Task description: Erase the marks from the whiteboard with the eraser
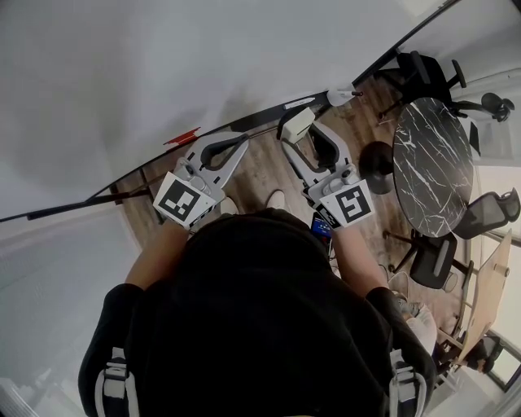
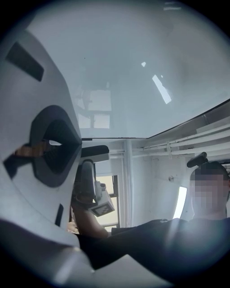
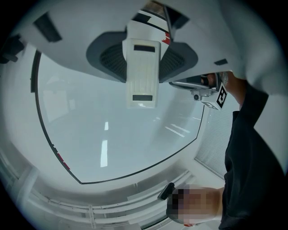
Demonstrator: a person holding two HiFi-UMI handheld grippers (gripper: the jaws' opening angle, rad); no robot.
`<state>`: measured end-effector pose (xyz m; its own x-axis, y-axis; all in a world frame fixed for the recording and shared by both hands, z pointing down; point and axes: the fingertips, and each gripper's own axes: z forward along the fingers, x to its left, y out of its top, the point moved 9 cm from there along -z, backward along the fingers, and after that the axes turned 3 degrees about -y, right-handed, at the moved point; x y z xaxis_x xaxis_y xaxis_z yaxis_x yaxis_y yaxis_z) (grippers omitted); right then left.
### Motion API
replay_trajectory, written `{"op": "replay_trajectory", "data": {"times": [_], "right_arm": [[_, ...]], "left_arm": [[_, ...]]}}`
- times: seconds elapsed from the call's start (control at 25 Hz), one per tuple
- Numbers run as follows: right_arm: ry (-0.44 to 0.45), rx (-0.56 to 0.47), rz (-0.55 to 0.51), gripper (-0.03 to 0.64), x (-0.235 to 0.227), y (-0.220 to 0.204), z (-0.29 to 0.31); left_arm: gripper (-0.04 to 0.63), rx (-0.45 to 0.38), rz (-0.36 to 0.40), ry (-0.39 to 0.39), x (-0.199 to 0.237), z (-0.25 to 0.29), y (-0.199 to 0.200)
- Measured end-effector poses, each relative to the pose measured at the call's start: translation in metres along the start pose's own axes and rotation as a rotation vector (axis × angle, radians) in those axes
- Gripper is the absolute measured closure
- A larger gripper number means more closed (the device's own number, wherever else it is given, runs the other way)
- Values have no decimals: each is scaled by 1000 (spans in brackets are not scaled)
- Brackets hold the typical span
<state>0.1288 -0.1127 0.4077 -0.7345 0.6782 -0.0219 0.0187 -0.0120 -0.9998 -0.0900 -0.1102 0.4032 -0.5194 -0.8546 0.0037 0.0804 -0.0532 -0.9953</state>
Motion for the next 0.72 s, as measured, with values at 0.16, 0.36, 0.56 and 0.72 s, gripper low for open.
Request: {"op": "replay_trajectory", "data": {"times": [0.16, 0.36, 0.56, 0.72], "right_arm": [[0, -5, -5, 393, 1, 1, -1], [-8, 0, -13, 394, -1, 1, -7], [-19, 1, -11, 394, -2, -1, -9], [-32, -5, -11, 394, -4, -1, -13]], "left_arm": [[592, 15, -5, -8, -2, 0, -1], [592, -4, -7, -8, -6, 5, 3], [592, -8, -1, -14, -5, 7, 0], [592, -17, 1, -19, -7, 9, 2]]}}
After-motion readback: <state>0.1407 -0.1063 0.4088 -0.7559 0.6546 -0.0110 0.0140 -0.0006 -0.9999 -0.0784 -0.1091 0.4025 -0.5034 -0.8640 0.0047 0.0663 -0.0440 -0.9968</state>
